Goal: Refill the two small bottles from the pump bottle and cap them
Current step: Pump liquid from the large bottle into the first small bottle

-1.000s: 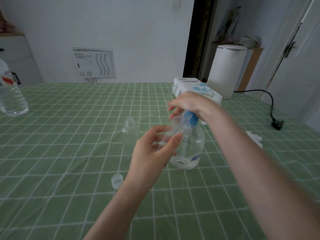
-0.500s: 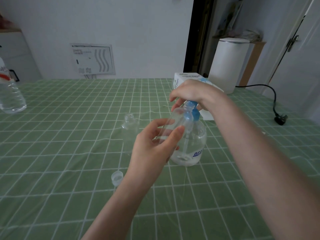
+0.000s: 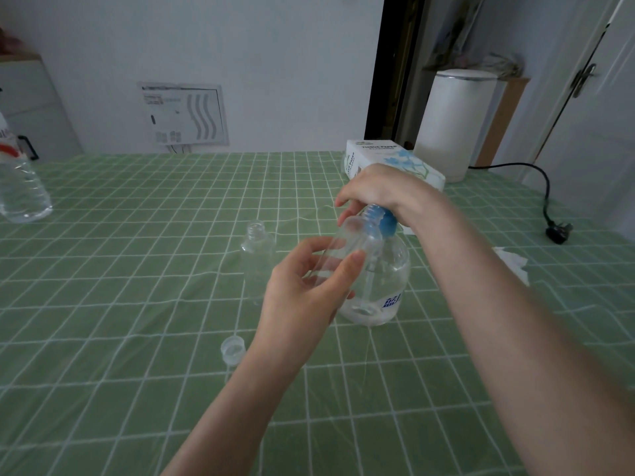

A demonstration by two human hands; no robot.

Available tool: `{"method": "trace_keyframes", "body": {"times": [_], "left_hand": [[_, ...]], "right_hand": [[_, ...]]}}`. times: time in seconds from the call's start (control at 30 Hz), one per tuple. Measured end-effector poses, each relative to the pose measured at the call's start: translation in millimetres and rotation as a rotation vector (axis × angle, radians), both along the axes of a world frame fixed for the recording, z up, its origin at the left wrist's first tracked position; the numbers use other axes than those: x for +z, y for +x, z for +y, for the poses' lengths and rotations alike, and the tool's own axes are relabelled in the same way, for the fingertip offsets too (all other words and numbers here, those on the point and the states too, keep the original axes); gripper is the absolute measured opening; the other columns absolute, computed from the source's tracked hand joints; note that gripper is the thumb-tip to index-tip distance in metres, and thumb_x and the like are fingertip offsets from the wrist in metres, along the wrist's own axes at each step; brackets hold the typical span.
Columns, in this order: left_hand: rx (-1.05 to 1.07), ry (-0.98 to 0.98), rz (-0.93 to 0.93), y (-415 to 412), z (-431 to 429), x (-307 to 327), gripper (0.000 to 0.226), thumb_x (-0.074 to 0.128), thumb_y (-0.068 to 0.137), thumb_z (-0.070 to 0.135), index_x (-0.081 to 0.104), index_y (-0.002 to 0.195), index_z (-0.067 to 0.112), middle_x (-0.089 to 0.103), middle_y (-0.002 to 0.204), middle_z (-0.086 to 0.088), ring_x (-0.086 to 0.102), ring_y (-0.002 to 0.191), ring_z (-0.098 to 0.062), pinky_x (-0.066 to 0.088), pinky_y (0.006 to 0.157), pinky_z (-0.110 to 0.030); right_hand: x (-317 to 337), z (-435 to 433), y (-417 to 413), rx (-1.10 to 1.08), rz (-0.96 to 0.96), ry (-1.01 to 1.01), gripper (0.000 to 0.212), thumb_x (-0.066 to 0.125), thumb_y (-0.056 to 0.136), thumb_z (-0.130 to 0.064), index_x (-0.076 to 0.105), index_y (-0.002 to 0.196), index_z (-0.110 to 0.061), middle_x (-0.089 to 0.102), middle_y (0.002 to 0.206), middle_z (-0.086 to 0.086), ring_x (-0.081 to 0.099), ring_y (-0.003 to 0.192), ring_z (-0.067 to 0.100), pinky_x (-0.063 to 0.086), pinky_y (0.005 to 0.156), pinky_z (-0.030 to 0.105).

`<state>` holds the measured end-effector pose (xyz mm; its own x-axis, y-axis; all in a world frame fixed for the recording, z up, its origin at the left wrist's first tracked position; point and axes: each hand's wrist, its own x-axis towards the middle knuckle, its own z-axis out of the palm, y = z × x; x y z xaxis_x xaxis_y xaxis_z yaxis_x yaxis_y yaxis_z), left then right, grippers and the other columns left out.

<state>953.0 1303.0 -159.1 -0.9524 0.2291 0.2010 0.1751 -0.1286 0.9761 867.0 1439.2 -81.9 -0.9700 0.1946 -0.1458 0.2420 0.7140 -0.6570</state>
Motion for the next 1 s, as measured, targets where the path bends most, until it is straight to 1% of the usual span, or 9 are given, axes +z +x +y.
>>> {"method": "trace_keyframes", "body": {"times": [0.13, 0.33, 0.4, 0.47, 0.63, 0.83, 0.87, 0.93, 1.0], "left_hand": [[-0.008, -0.002, 0.003, 0.9, 1.4, 4.1, 0.03, 0.067, 0.069, 0.041, 0.066, 0.094, 0.026, 0.065, 0.067, 0.011, 0.065, 0.057, -0.004, 0.042, 0.042, -0.016], [0.006, -0.006, 0.012, 0.4, 1.2, 3.9, 0.036, 0.066, 0.064, 0.045, 0.066, 0.094, 0.025, 0.066, 0.067, 0.01, 0.065, 0.058, -0.004, 0.042, 0.042, -0.016], [0.001, -0.008, 0.011, 0.8, 1.6, 3.7, 0.037, 0.066, 0.065, 0.044, 0.066, 0.095, 0.024, 0.066, 0.067, 0.011, 0.065, 0.058, -0.005, 0.042, 0.042, -0.016], [-0.004, -0.016, 0.012, 1.5, 1.4, 2.6, 0.037, 0.066, 0.066, 0.044, 0.066, 0.095, 0.022, 0.066, 0.067, 0.01, 0.065, 0.058, -0.005, 0.041, 0.042, -0.016], [0.0, -0.034, 0.014, 2.4, -0.3, 0.3, 0.037, 0.065, 0.065, 0.044, 0.066, 0.094, 0.022, 0.066, 0.067, 0.01, 0.064, 0.057, -0.004, 0.04, 0.042, -0.014], [0.004, -0.036, 0.021, 1.4, 0.8, -0.4, 0.036, 0.065, 0.065, 0.047, 0.066, 0.094, 0.025, 0.067, 0.067, 0.011, 0.064, 0.057, -0.005, 0.041, 0.043, -0.014], [0.005, -0.035, 0.027, 1.1, 1.0, -0.1, 0.036, 0.065, 0.065, 0.047, 0.066, 0.093, 0.025, 0.067, 0.067, 0.012, 0.065, 0.057, -0.004, 0.041, 0.043, -0.014], [-0.001, -0.023, 0.031, 1.2, 1.4, 0.7, 0.033, 0.065, 0.065, 0.047, 0.066, 0.091, 0.028, 0.067, 0.068, 0.013, 0.065, 0.058, -0.004, 0.041, 0.044, -0.013], [-0.007, -0.007, 0.031, 1.4, 1.9, 2.0, 0.029, 0.065, 0.065, 0.046, 0.066, 0.089, 0.03, 0.067, 0.068, 0.014, 0.066, 0.059, -0.005, 0.04, 0.043, -0.013]], "right_hand": [[11.8, 2.1, 2.1, -0.003, 0.021, 0.005, 0.024, 0.057, 0.089, -0.023, 0.064, 0.111, -0.014, 0.069, 0.116, 0.01, 0.066, 0.109, 0.03, 0.053, 0.084, 0.037], [8.5, 0.5, -1.0, 0.005, 0.013, -0.028, 0.026, 0.058, 0.091, -0.019, 0.062, 0.114, -0.01, 0.069, 0.117, 0.013, 0.066, 0.11, 0.031, 0.053, 0.092, 0.044], [7.6, 0.9, -2.2, 0.005, 0.013, -0.028, 0.029, 0.059, 0.091, -0.019, 0.062, 0.117, -0.008, 0.069, 0.117, 0.013, 0.066, 0.109, 0.03, 0.054, 0.091, 0.043], [4.3, 1.7, -2.9, 0.001, 0.003, -0.011, 0.032, 0.059, 0.091, -0.019, 0.061, 0.121, -0.008, 0.069, 0.116, 0.013, 0.066, 0.107, 0.031, 0.054, 0.086, 0.04], [-4.4, 1.6, -2.7, -0.001, -0.023, -0.017, 0.037, 0.061, 0.09, -0.019, 0.06, 0.124, -0.005, 0.066, 0.119, 0.016, 0.064, 0.109, 0.034, 0.051, 0.084, 0.039], [-2.9, 0.8, -1.3, -0.003, -0.003, -0.003, 0.035, 0.06, 0.09, -0.018, 0.059, 0.122, -0.005, 0.069, 0.115, 0.015, 0.066, 0.106, 0.032, 0.053, 0.091, 0.043], [-0.8, 0.8, -1.0, 0.001, -0.003, 0.005, 0.034, 0.059, 0.09, -0.019, 0.059, 0.121, -0.006, 0.069, 0.115, 0.015, 0.066, 0.106, 0.032, 0.054, 0.089, 0.043], [5.9, 0.6, 0.2, 0.009, 0.001, 0.006, 0.027, 0.057, 0.09, -0.021, 0.063, 0.114, -0.01, 0.069, 0.116, 0.013, 0.066, 0.103, 0.029, 0.053, 0.078, 0.038], [12.0, 0.7, 1.3, 0.008, 0.007, 0.015, 0.019, 0.056, 0.091, -0.025, 0.064, 0.105, -0.014, 0.07, 0.114, 0.011, 0.064, 0.098, 0.026, 0.048, 0.069, 0.033]]}}
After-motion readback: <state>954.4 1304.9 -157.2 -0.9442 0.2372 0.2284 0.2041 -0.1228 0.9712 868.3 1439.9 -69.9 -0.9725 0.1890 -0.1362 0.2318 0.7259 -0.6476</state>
